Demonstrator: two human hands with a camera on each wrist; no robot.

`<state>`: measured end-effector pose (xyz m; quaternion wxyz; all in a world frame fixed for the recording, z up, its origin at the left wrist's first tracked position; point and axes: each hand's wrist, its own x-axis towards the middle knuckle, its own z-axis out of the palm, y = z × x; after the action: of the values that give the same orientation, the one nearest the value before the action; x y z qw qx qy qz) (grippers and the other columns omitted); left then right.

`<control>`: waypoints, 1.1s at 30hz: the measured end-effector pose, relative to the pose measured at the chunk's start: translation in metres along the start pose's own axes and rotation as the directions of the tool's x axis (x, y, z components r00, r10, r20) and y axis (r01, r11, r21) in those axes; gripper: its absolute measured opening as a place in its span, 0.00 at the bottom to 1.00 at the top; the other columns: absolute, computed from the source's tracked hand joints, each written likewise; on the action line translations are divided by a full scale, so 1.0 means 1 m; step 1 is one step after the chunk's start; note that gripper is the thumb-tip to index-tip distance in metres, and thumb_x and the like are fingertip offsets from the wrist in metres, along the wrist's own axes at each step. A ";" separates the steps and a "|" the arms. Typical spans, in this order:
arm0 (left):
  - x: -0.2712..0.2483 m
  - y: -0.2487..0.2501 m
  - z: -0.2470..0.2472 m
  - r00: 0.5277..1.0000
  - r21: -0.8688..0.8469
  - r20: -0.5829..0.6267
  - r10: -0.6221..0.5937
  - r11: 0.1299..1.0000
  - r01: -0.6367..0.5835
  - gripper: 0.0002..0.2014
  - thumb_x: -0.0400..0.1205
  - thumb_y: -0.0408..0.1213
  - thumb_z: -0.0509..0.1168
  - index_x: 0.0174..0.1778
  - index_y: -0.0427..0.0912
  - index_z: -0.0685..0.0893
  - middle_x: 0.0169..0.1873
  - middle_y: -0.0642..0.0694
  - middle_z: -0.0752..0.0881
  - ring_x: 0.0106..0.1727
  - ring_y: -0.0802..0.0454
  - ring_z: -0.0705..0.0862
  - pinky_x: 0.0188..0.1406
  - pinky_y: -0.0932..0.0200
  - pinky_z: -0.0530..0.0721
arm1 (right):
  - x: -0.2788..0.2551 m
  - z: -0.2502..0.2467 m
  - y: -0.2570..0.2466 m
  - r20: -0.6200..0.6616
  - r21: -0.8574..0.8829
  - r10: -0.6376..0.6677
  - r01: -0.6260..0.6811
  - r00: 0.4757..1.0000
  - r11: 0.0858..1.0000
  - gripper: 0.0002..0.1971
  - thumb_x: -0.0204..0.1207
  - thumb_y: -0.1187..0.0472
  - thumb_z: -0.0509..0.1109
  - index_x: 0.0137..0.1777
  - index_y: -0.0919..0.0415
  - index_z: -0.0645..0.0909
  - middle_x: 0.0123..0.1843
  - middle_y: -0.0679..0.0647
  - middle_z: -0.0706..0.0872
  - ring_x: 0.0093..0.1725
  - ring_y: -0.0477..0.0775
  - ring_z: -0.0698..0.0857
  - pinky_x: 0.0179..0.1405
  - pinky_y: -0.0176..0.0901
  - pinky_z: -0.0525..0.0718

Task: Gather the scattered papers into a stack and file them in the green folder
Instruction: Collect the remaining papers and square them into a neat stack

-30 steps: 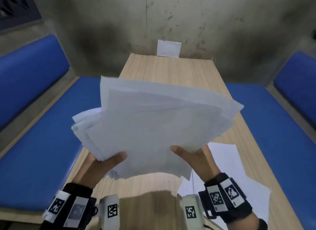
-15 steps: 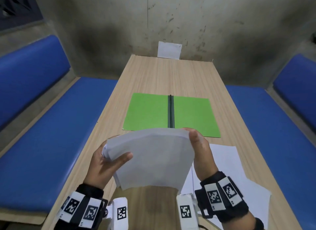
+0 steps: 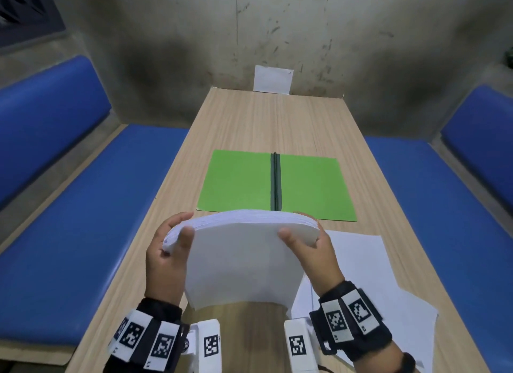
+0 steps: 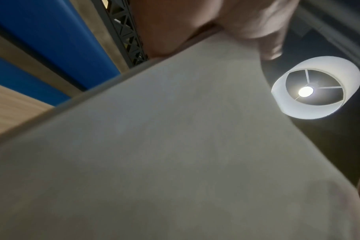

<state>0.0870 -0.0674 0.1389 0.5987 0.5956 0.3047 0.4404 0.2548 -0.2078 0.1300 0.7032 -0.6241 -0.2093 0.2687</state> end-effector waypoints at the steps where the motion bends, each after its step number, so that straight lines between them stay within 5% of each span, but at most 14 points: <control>1: -0.002 -0.007 -0.003 0.998 0.002 0.039 -0.039 0.999 0.039 0.35 0.53 0.70 0.71 0.51 0.53 0.84 0.42 0.57 0.90 0.40 0.62 0.87 0.33 0.67 0.85 | -0.002 -0.002 0.006 0.024 -0.003 0.038 -0.038 0.999 0.999 0.21 0.58 0.53 0.83 0.51 0.59 0.85 0.37 0.47 0.93 0.39 0.44 0.90 0.35 0.32 0.85; 3: -0.007 -0.023 -0.006 0.983 0.077 0.057 -0.174 0.983 0.169 0.40 0.48 0.60 0.76 0.55 0.46 0.83 0.42 0.52 0.90 0.39 0.63 0.87 0.31 0.68 0.84 | -0.006 -0.004 0.015 0.058 -0.062 0.114 -0.110 0.992 0.992 0.15 0.65 0.63 0.79 0.51 0.65 0.85 0.41 0.50 0.93 0.43 0.48 0.91 0.37 0.34 0.86; 6: -0.016 -0.051 -0.011 0.942 0.200 0.059 -0.331 0.928 0.314 0.18 0.59 0.45 0.79 0.42 0.52 0.82 0.40 0.53 0.87 0.43 0.57 0.84 0.36 0.60 0.80 | -0.004 -0.010 0.033 0.074 -0.110 0.201 -0.192 0.977 0.975 0.11 0.66 0.64 0.78 0.49 0.64 0.86 0.45 0.56 0.92 0.45 0.52 0.90 0.41 0.39 0.88; 9: -0.022 -0.069 -0.014 0.913 0.241 0.030 -0.407 0.889 0.389 0.12 0.62 0.42 0.75 0.36 0.53 0.79 0.36 0.52 0.83 0.41 0.50 0.81 0.42 0.54 0.76 | 0.002 -0.022 0.053 0.089 -0.207 0.237 -0.215 0.967 0.954 0.17 0.59 0.53 0.82 0.47 0.60 0.87 0.47 0.56 0.91 0.47 0.54 0.89 0.44 0.39 0.88; 11: -0.021 -0.065 -0.014 0.902 0.243 0.003 -0.431 0.876 0.417 0.09 0.70 0.36 0.76 0.32 0.45 0.81 0.32 0.49 0.82 0.38 0.46 0.79 0.37 0.54 0.75 | 0.009 -0.040 0.066 0.046 -0.354 0.238 -0.207 0.970 0.912 0.20 0.53 0.43 0.82 0.44 0.50 0.84 0.48 0.51 0.89 0.51 0.56 0.86 0.51 0.40 0.84; 14: -0.014 -0.058 -0.023 0.888 0.243 -0.017 -0.460 0.859 0.450 0.05 0.77 0.35 0.69 0.37 0.38 0.81 0.32 0.50 0.82 0.36 0.49 0.79 0.32 0.57 0.74 | 0.027 -0.094 0.087 -0.186 -0.621 0.287 -0.338 0.940 0.707 0.25 0.63 0.47 0.77 0.59 0.55 0.80 0.61 0.56 0.82 0.62 0.58 0.80 0.61 0.45 0.76; 16: -0.010 -0.062 -0.034 0.848 0.231 -0.065 -0.526 0.819 0.526 0.12 0.76 0.42 0.70 0.43 0.36 0.80 0.34 0.45 0.83 0.40 0.42 0.81 0.40 0.53 0.77 | 0.034 -0.139 0.095 -0.414 -0.651 0.290 -0.504 0.863 0.569 0.31 0.66 0.51 0.77 0.68 0.61 0.75 0.70 0.63 0.77 0.68 0.63 0.77 0.68 0.50 0.74; 18: -0.009 -0.070 -0.046 0.809 0.198 -0.103 -0.579 0.785 0.587 0.17 0.75 0.44 0.71 0.39 0.31 0.80 0.35 0.39 0.84 0.42 0.39 0.83 0.47 0.49 0.79 | 0.036 -0.179 0.100 -0.551 -0.650 0.290 -0.621 0.782 0.439 0.42 0.62 0.46 0.79 0.73 0.64 0.70 0.74 0.66 0.74 0.72 0.65 0.74 0.72 0.55 0.72; 21: -0.014 -0.081 -0.059 0.804 0.191 -0.122 -0.582 0.782 0.594 0.14 0.74 0.40 0.73 0.45 0.32 0.83 0.39 0.38 0.87 0.46 0.38 0.86 0.53 0.46 0.82 | 0.029 -0.218 0.102 -0.584 -0.701 0.312 -0.660 0.749 0.272 0.50 0.52 0.37 0.79 0.71 0.65 0.70 0.72 0.65 0.76 0.70 0.67 0.75 0.68 0.59 0.75; 24: -0.025 -0.105 -0.068 0.794 0.222 -0.128 -0.594 0.763 0.607 0.23 0.62 0.53 0.77 0.44 0.40 0.85 0.45 0.41 0.90 0.50 0.39 0.88 0.59 0.39 0.82 | 0.018 -0.228 0.103 -0.598 -0.749 0.340 -0.657 0.726 0.087 0.51 0.49 0.35 0.77 0.72 0.59 0.68 0.70 0.60 0.75 0.69 0.66 0.74 0.65 0.62 0.77; 26: -0.029 -0.110 -0.069 0.782 0.178 -0.113 -0.613 0.762 0.623 0.20 0.66 0.47 0.78 0.48 0.40 0.85 0.49 0.38 0.90 0.50 0.38 0.88 0.60 0.36 0.82 | 0.012 -0.227 0.105 -0.587 -0.733 0.384 -0.669 0.713 0.121 0.48 0.52 0.39 0.78 0.71 0.59 0.67 0.67 0.60 0.78 0.67 0.66 0.75 0.60 0.58 0.78; 29: -0.032 -0.108 -0.062 0.779 0.141 -0.093 -0.620 0.767 0.626 0.15 0.75 0.33 0.71 0.57 0.34 0.82 0.52 0.33 0.87 0.53 0.36 0.86 0.61 0.39 0.80 | 0.013 -0.227 0.108 -0.504 -0.707 0.469 -0.659 0.725 0.257 0.36 0.59 0.48 0.81 0.66 0.64 0.77 0.60 0.61 0.86 0.57 0.63 0.84 0.40 0.44 0.78; 31: -0.033 -0.111 -0.058 0.786 0.135 -0.066 -0.614 0.775 0.617 0.15 0.76 0.30 0.69 0.58 0.35 0.80 0.53 0.33 0.86 0.53 0.37 0.85 0.61 0.41 0.80 | 0.011 -0.225 0.106 -0.520 -0.676 0.471 -0.680 0.713 0.284 0.30 0.64 0.54 0.79 0.63 0.69 0.79 0.59 0.64 0.86 0.53 0.61 0.84 0.42 0.43 0.77; 33: -0.033 -0.113 -0.056 0.791 0.144 -0.066 -0.608 0.779 0.610 0.17 0.76 0.31 0.69 0.62 0.35 0.78 0.55 0.36 0.85 0.55 0.38 0.84 0.62 0.44 0.78 | 0.011 -0.225 0.105 -0.528 -0.580 0.474 -0.707 0.705 0.405 0.26 0.65 0.61 0.78 0.63 0.70 0.78 0.60 0.66 0.86 0.52 0.61 0.83 0.53 0.46 0.79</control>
<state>0.0420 -0.0607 0.0166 0.6573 0.5072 0.5192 0.2027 0.3928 -0.3651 -0.0048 0.2574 -0.9182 0.0388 0.2986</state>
